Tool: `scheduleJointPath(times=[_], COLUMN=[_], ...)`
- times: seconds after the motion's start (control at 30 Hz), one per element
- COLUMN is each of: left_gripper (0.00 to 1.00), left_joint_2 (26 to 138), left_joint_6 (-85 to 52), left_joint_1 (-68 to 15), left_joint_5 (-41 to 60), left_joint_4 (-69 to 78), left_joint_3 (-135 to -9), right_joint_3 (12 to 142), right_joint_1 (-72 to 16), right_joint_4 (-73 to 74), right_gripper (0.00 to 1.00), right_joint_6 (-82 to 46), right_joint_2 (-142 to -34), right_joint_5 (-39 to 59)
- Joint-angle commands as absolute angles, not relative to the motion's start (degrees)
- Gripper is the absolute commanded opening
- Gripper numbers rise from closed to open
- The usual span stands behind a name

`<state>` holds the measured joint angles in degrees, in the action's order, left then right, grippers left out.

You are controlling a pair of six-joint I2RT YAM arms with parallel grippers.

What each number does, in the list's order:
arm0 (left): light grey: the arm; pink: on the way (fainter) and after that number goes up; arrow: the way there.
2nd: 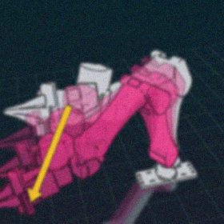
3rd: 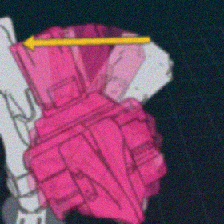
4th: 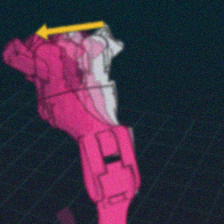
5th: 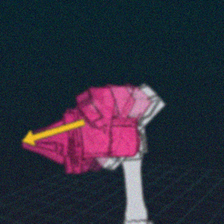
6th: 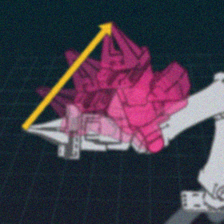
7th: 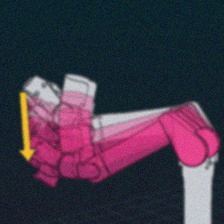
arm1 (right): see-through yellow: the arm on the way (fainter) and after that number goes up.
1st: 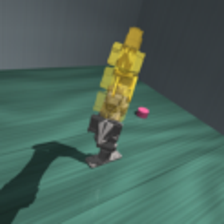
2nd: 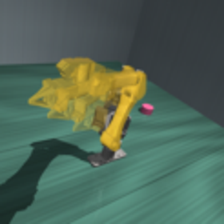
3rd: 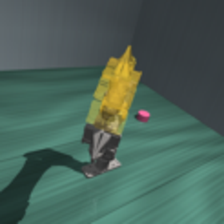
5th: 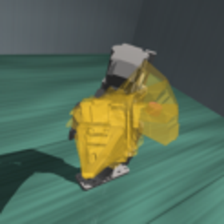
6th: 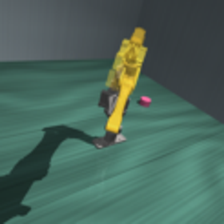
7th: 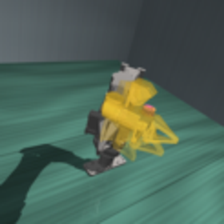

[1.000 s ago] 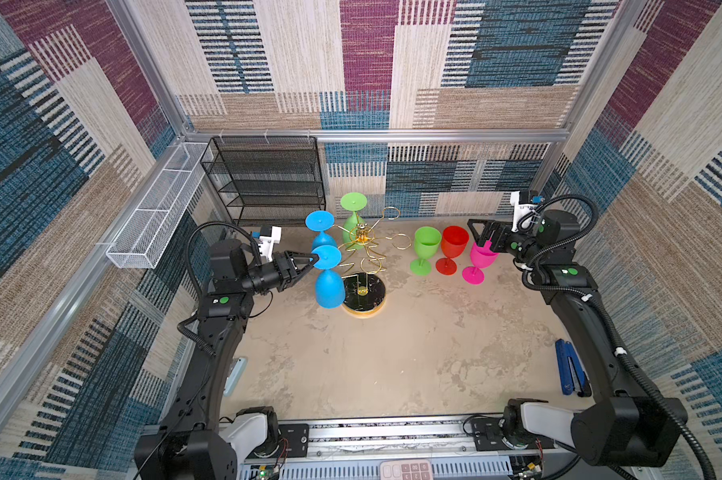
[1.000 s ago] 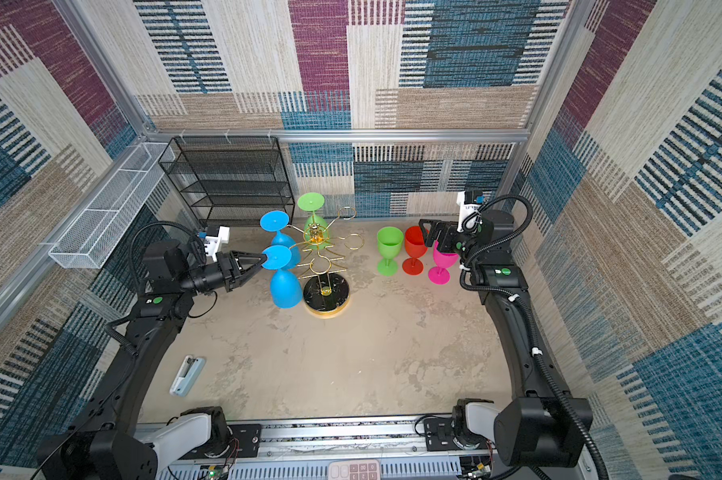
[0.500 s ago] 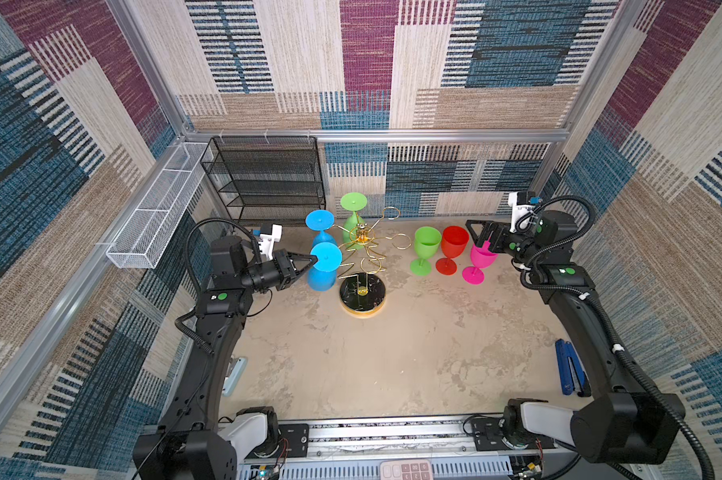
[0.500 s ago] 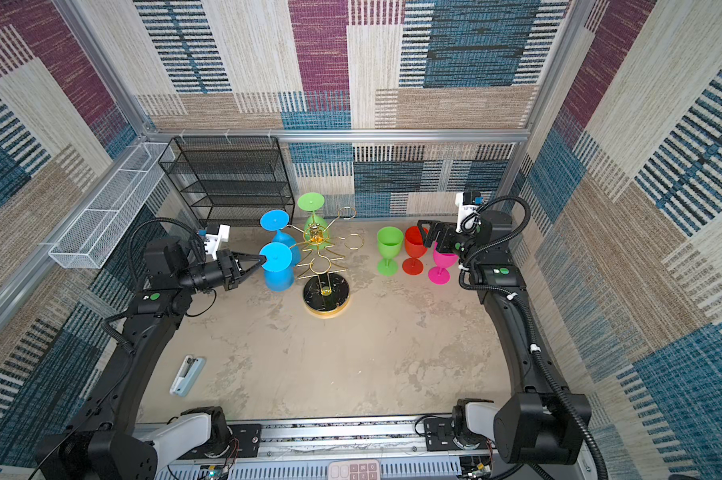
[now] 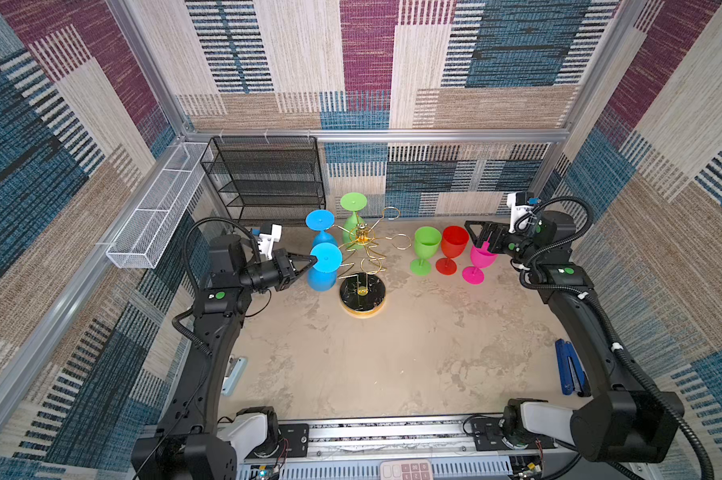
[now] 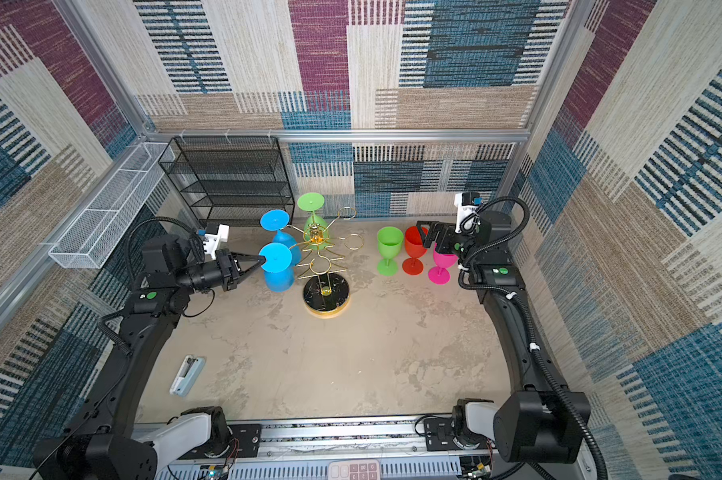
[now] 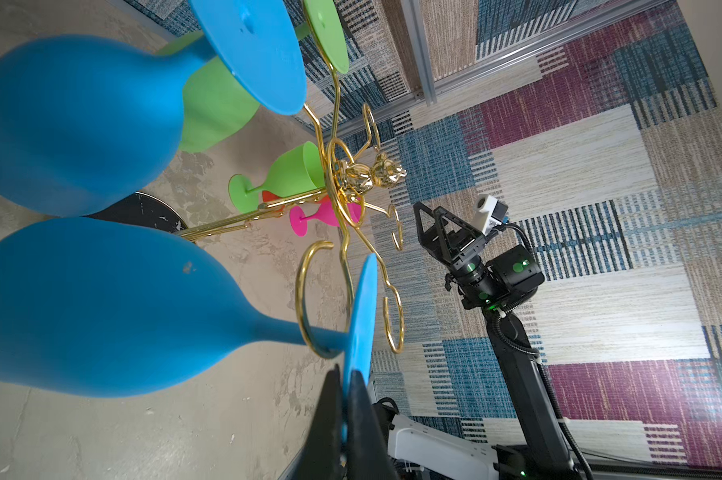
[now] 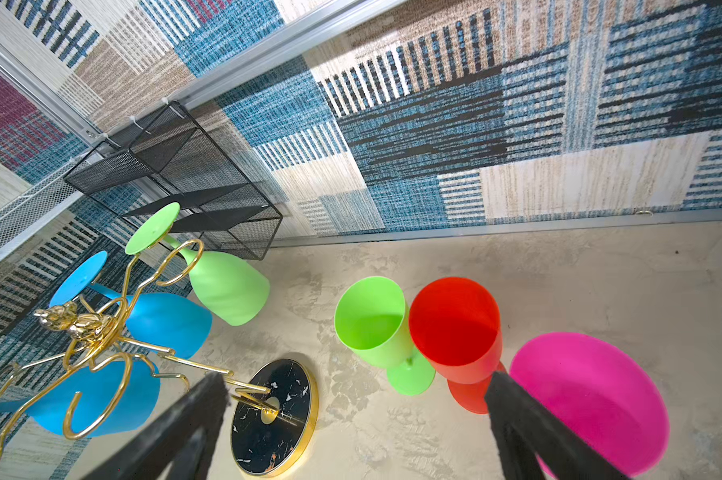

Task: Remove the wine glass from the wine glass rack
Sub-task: 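Close the left gripper on the blue glass foot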

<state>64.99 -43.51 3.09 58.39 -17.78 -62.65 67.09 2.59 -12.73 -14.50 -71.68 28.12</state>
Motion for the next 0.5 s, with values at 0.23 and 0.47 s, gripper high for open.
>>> scheduleJointPath(times=[0.23,0.47], left_gripper=[0.00,0.00], left_joint_2=[65.63,66.57], left_joint_6=[-43.93,-43.81], left_joint_1=[3.08,2.99], left_joint_5=[59.41,60.42], left_joint_4=[-17.43,-18.08], left_joint_3=[-65.68,-67.30], right_joint_3=[67.06,67.37], right_joint_1=[2.50,2.51], right_joint_4=[-10.97,-10.78], right_gripper=[0.99,0.99], right_joint_6=[-14.59,-14.98], right_joint_2=[-71.19,-71.17], right_joint_5=[28.48,28.68])
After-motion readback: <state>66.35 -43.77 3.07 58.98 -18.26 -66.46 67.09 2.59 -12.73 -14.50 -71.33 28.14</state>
